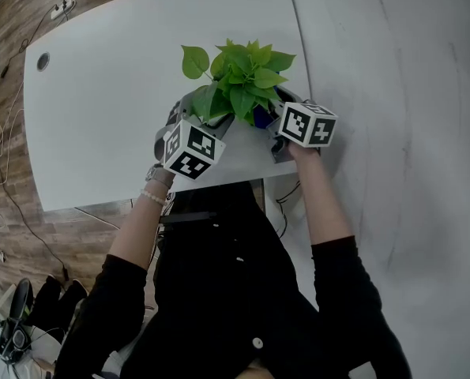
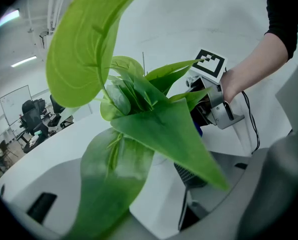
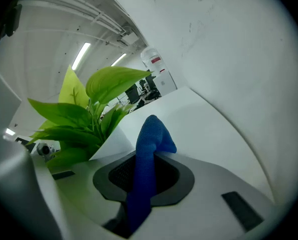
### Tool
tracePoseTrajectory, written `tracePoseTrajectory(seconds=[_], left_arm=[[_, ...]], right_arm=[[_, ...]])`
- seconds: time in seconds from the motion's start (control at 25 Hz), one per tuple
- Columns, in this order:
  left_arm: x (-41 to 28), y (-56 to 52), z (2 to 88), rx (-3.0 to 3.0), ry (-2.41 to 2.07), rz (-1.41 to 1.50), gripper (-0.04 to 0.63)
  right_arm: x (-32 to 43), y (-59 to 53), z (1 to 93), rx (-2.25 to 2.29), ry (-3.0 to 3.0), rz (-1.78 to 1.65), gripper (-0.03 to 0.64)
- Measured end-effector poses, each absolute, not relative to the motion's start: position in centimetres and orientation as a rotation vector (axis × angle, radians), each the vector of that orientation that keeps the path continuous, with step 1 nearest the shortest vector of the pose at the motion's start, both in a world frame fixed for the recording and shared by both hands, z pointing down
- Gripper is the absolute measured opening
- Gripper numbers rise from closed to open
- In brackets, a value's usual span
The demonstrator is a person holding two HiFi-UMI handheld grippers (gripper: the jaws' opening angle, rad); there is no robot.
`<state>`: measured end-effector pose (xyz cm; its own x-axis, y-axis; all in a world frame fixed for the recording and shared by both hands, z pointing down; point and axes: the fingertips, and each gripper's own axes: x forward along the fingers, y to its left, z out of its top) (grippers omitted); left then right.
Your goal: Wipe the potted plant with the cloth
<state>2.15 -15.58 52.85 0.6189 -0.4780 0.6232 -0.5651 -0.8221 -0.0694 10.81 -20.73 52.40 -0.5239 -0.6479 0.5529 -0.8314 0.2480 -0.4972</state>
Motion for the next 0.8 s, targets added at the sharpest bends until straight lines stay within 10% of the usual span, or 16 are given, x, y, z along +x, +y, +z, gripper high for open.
tracePoseTrajectory(seconds=[0.8], left_arm=[[2.5, -15.7, 53.0, 2.688, -0.913, 0.973, 0.29]], right_arm=[[7.4, -13.8, 51.8, 1.451, -2.238, 1.361, 0.089]])
